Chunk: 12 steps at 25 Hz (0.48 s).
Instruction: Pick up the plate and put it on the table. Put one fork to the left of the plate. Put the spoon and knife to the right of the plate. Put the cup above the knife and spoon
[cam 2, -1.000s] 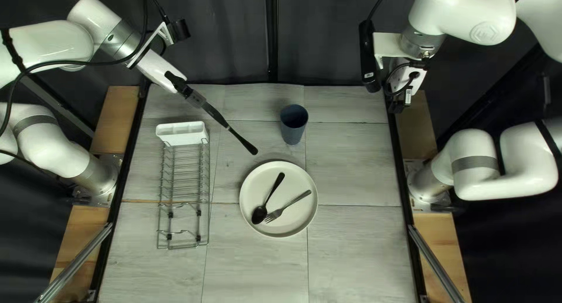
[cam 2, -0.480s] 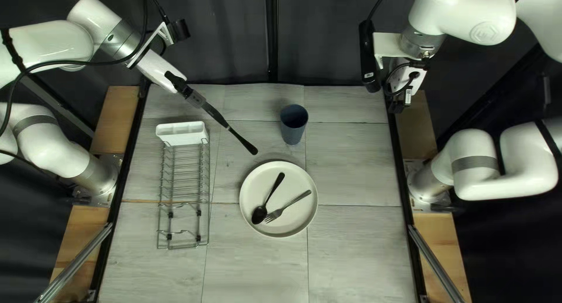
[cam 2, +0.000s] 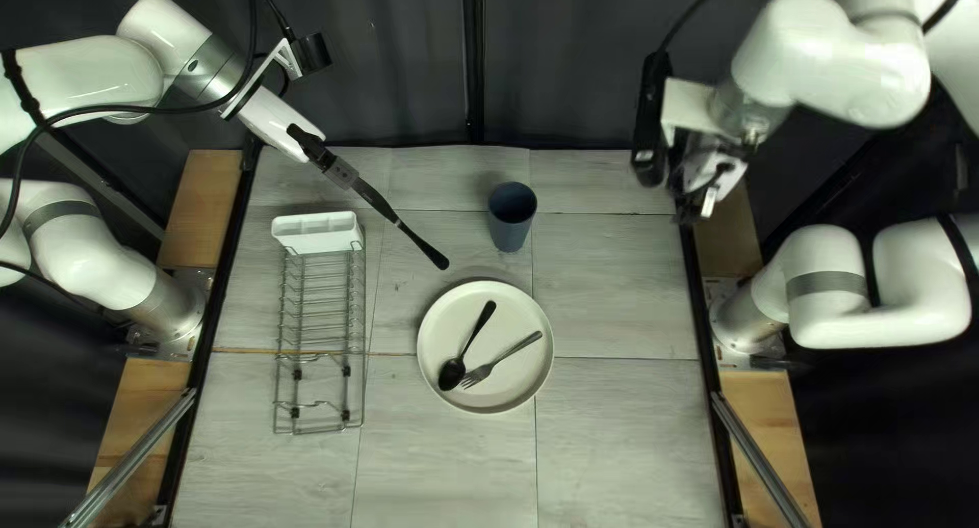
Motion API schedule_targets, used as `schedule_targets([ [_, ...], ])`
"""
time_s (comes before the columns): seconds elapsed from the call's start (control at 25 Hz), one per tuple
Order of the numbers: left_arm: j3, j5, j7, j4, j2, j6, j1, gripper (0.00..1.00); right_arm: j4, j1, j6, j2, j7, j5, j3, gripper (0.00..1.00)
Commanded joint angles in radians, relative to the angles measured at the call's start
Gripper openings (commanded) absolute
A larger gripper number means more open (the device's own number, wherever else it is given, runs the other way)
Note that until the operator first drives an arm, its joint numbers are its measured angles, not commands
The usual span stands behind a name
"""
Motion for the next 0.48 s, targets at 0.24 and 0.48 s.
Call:
schedule_targets([
  [0.24,0.000,0.000,0.000,0.000,0.000,0.000,0.000,0.00,-0.053,0.001,-0.095,0.032,0.095,-0.008,0.089,1.00],
  [0.48,0.000,0.000,0.000,0.000,0.000,0.000,0.000,0.00,-0.069,-0.023,-0.266,0.156,0.179,-0.023,0.138,1.00],
])
